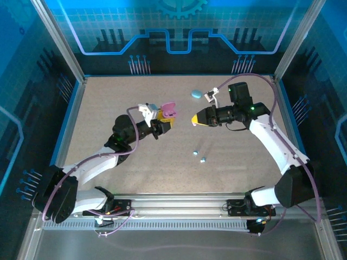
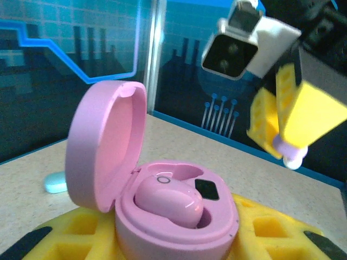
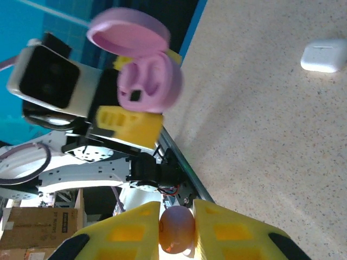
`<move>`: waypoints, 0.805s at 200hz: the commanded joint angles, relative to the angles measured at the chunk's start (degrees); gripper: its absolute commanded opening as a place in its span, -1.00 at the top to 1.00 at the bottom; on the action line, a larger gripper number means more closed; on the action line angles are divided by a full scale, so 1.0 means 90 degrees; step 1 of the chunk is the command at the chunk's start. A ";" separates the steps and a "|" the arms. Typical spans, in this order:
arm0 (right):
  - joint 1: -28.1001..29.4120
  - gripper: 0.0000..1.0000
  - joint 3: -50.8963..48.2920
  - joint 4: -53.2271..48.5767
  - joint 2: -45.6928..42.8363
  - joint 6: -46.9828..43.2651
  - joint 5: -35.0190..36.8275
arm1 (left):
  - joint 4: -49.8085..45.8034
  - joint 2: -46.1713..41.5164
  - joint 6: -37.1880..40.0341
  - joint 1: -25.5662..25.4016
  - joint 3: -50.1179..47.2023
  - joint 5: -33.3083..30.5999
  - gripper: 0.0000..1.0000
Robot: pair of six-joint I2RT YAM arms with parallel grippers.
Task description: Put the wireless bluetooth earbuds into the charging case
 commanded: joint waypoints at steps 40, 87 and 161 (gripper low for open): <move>-0.0049 0.57 0.0246 -0.0326 -0.0658 -0.0121 0.0156 | 0.0663 0.0445 0.0473 -0.0346 0.0338 0.0920 0.37; 0.0095 0.57 0.0246 -0.0214 -0.0677 -0.0138 0.0275 | 0.0886 0.0633 0.0325 -0.0457 0.0480 0.1294 0.37; 0.0373 0.56 0.0372 0.0105 -0.0501 0.0050 0.0439 | 0.0762 0.0705 0.0166 -0.0535 0.0622 0.1598 0.36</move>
